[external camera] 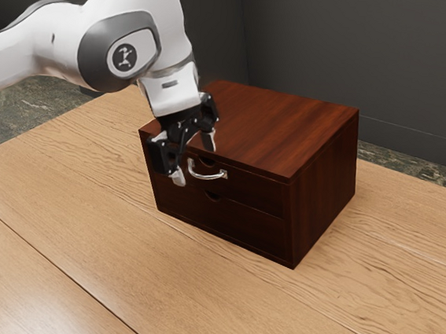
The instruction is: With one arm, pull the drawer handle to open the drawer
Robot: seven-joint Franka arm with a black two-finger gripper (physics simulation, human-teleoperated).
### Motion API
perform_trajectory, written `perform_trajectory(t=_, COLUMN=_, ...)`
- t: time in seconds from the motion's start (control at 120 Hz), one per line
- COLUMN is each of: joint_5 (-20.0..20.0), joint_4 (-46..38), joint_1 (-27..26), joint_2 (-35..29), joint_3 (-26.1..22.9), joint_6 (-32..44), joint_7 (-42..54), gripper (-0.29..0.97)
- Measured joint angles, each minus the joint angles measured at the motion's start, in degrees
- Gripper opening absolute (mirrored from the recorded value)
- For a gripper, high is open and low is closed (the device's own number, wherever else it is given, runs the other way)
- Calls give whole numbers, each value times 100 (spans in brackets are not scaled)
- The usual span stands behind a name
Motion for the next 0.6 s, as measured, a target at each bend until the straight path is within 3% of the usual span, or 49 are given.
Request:
perform_trajectory(t=0.225, joint_5=46, joint_4=-460, joint_1=-76, joint_2=-116, joint_3=66, joint_6=801, joint_7=401, gripper=68)
perform_trajectory(t=0.6, joint_5=58, joint_4=-1083, joint_1=-142, joint_2=-313, joint_3=199, joint_6=1338, joint_7=812, gripper=68)
